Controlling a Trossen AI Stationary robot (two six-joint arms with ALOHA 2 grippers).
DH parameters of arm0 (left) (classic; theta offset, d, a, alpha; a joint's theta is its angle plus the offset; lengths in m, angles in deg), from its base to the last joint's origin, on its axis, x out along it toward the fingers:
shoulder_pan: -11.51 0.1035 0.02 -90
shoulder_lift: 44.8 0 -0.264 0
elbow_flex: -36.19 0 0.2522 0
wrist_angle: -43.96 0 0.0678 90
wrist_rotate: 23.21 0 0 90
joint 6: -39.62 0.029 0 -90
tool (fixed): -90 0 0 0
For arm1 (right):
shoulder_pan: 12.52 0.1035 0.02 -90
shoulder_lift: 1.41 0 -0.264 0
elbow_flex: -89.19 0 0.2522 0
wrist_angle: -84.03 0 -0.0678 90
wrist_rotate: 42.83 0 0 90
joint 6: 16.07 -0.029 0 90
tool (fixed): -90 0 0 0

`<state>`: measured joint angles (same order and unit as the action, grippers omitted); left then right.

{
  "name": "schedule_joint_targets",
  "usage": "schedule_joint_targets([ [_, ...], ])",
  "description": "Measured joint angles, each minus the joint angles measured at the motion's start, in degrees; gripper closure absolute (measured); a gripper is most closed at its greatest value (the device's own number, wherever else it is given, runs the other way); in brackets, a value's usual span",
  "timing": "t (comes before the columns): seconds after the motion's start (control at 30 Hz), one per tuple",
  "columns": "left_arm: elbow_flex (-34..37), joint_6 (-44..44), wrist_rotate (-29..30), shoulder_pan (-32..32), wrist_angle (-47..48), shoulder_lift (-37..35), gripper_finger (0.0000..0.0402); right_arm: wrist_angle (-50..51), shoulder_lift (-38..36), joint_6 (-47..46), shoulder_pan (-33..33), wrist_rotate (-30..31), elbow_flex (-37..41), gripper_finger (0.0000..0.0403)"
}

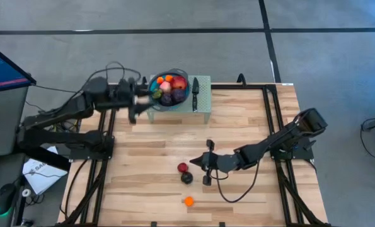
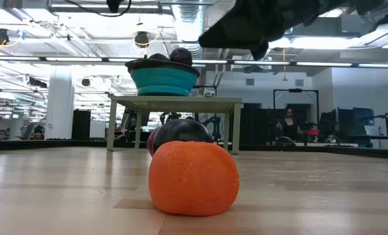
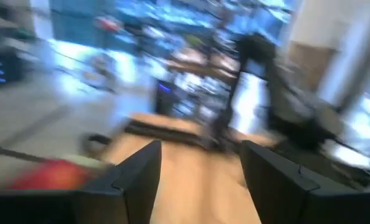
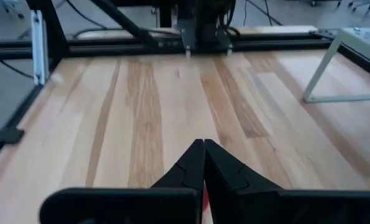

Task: Pick & Place Fruit
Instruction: Put the red pomegranate into the blue strainer bowl

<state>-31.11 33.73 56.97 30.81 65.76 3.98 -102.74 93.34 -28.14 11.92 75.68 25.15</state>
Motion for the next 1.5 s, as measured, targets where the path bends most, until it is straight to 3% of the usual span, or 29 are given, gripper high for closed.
schedule_joint_targets([
  [0.2,0.0,0.1,-0.5,-15.9,10.1,1.7,0.0203,-1.8,1.3,0.0,0.0,-0.1,0.0,0.0402],
  [0.43,5.0,-2.8,10.5,-32.7,12.6,8.9,0.0211,5.1,-2.7,4.9,0.8,-0.7,0.0,0.0402],
  [0.63,9.8,-14.8,17.1,-39.3,12.1,15.4,0.0212,7.3,-5.8,7.4,2.1,-2.7,0.0,0.0402],
  [0.77,13.2,-22.5,19.1,-41.8,10.2,19.6,0.0216,6.7,-6.8,7.6,2.6,-11.0,-0.1,0.0402],
  [0.93,17.9,-29.5,19.4,-44.4,0.2,25.4,0.0220,4.8,-6.4,5.5,2.6,-20.3,-0.1,0.0396],
  [1.07,20.5,-32.9,19.5,-46.5,-8.6,30.3,0.0224,5.8,-6.3,4.3,1.8,-21.0,-0.1,0.0363],
  [1.23,21.7,-36.8,22.0,-48.8,-16.3,36.3,0.0225,8.0,-6.3,4.4,-1.2,-21.7,-1.3,0.0292],
  [1.5,21.7,-41.5,22.2,-50.1,-21.1,43.7,0.0225,21.2,0.3,6.0,-9.1,-32.5,-12.5,0.0175],
])
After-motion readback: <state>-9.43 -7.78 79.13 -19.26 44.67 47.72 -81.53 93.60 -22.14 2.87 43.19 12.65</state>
